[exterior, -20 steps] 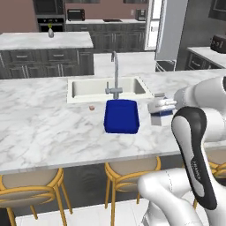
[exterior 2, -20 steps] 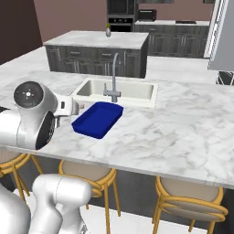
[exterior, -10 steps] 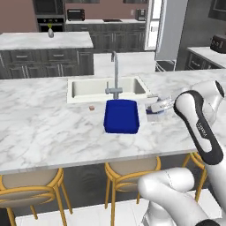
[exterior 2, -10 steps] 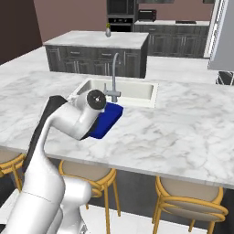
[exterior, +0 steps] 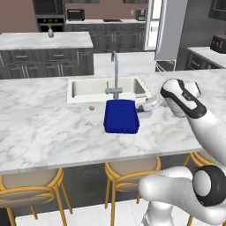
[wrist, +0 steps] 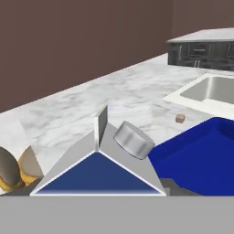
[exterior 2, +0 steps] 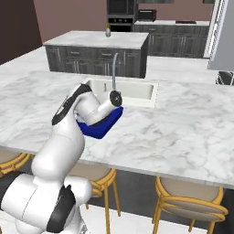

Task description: Take out the milk from the fridge and place it on the tray on the counter. Then take the sugar cube near the tray and place it in the tray.

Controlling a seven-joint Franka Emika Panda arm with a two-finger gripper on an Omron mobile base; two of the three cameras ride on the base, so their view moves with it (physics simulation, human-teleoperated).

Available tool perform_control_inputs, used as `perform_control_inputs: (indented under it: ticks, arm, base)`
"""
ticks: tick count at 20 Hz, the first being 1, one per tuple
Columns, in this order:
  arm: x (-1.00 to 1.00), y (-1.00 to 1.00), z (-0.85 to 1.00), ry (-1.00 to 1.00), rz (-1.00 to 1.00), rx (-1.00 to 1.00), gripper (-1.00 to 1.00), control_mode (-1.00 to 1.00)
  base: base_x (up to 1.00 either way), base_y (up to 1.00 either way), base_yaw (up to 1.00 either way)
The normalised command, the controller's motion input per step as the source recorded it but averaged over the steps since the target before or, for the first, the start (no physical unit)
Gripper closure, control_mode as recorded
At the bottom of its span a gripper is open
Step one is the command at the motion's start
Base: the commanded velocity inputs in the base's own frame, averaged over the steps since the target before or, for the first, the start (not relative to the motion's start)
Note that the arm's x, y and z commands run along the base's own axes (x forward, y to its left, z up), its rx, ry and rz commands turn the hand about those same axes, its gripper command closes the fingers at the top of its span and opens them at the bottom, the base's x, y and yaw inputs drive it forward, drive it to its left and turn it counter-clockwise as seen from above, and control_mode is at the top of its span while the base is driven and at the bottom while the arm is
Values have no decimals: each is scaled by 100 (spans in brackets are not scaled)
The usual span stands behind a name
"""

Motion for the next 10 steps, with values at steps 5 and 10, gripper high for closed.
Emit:
perform_control_inputs:
  ticks: [5, 10]
  arm:
    - [96, -1, -34, 5, 16, 0, 100, -100]
    - [85, -1, -24, 9, 16, 0, 100, -100]
  base:
    - [0, 0, 0]
    - [0, 0, 0]
